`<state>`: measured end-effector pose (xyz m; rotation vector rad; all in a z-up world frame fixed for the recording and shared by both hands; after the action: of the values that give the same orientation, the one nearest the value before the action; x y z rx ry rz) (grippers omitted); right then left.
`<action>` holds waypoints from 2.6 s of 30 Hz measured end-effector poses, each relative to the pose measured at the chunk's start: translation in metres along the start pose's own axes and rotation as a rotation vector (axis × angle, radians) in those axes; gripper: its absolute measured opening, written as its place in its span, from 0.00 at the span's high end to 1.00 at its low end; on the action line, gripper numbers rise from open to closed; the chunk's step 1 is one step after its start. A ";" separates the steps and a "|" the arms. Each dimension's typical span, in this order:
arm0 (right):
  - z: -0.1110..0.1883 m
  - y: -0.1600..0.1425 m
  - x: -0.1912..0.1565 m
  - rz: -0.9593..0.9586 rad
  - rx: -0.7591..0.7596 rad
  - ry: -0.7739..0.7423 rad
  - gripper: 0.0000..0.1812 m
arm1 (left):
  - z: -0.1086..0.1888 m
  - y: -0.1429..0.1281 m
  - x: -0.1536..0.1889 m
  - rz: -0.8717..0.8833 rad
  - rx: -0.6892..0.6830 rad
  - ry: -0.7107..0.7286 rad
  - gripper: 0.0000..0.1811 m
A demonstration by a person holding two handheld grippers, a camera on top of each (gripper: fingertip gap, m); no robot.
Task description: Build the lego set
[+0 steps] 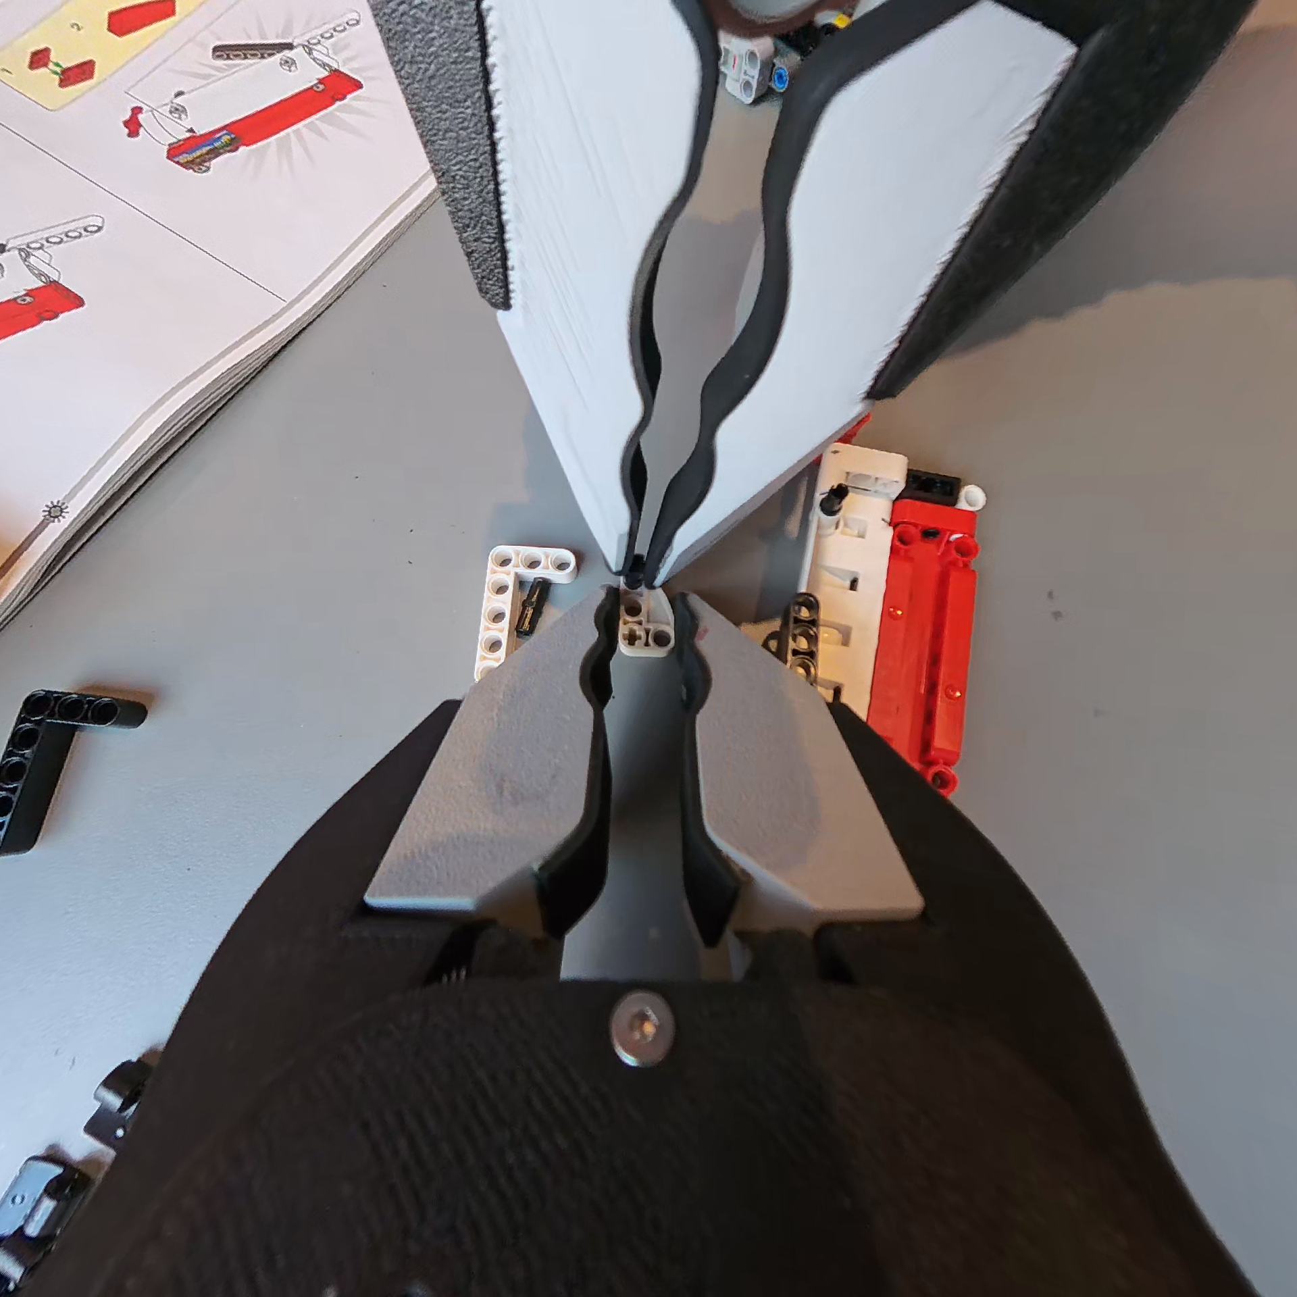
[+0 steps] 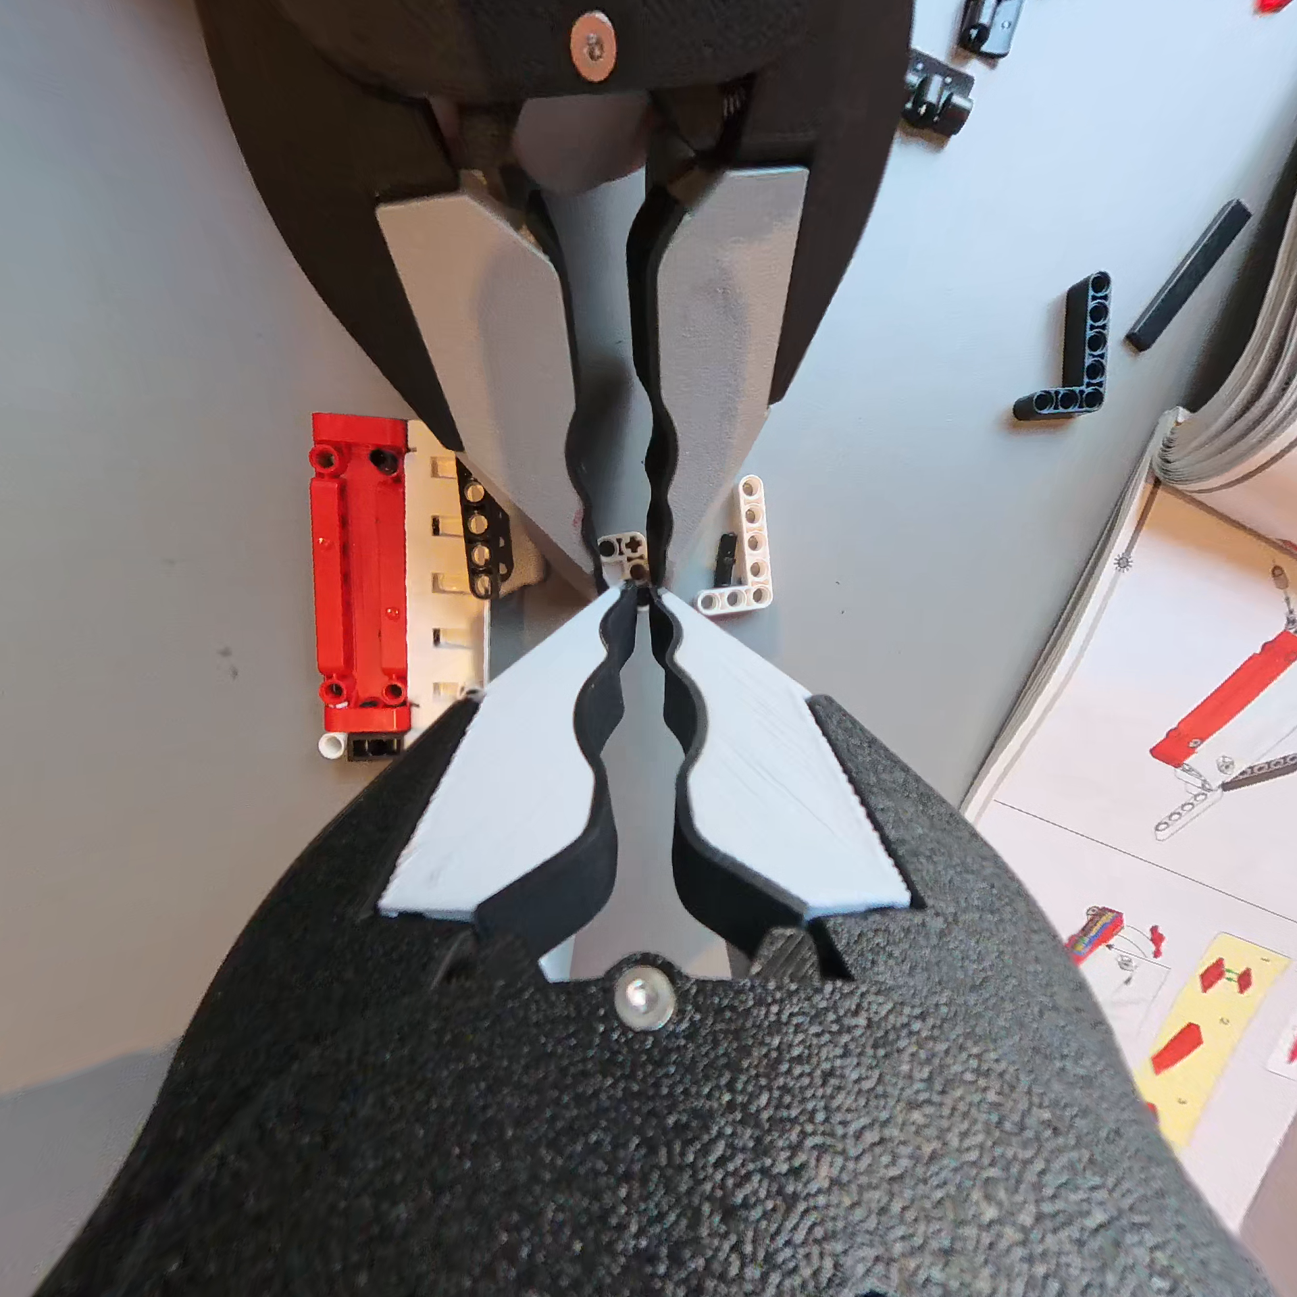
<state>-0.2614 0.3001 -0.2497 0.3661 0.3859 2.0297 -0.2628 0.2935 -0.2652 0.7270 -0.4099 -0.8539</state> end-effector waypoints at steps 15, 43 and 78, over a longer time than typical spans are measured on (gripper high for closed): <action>0.000 -0.001 0.000 -0.039 -0.013 0.058 0.98 | 0.000 0.000 0.000 0.003 0.001 -0.002 0.93; 0.002 -0.002 -0.002 0.091 -0.012 -0.134 0.98 | 0.000 0.000 -0.001 0.016 0.002 0.001 0.94; -0.001 -0.001 0.004 -0.195 0.064 0.021 0.98 | 0.000 0.000 -0.003 0.027 0.003 0.012 0.93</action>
<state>-0.2631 0.3039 -0.2505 0.3335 0.4811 1.8358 -0.2652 0.2961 -0.2650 0.7274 -0.4090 -0.8234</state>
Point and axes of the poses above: each gripper's, where its closed fingertips meet, z back along the fingers, y out of its top, x = y × z across the jaws, the point moved 1 cm from there along z, back along the fingers
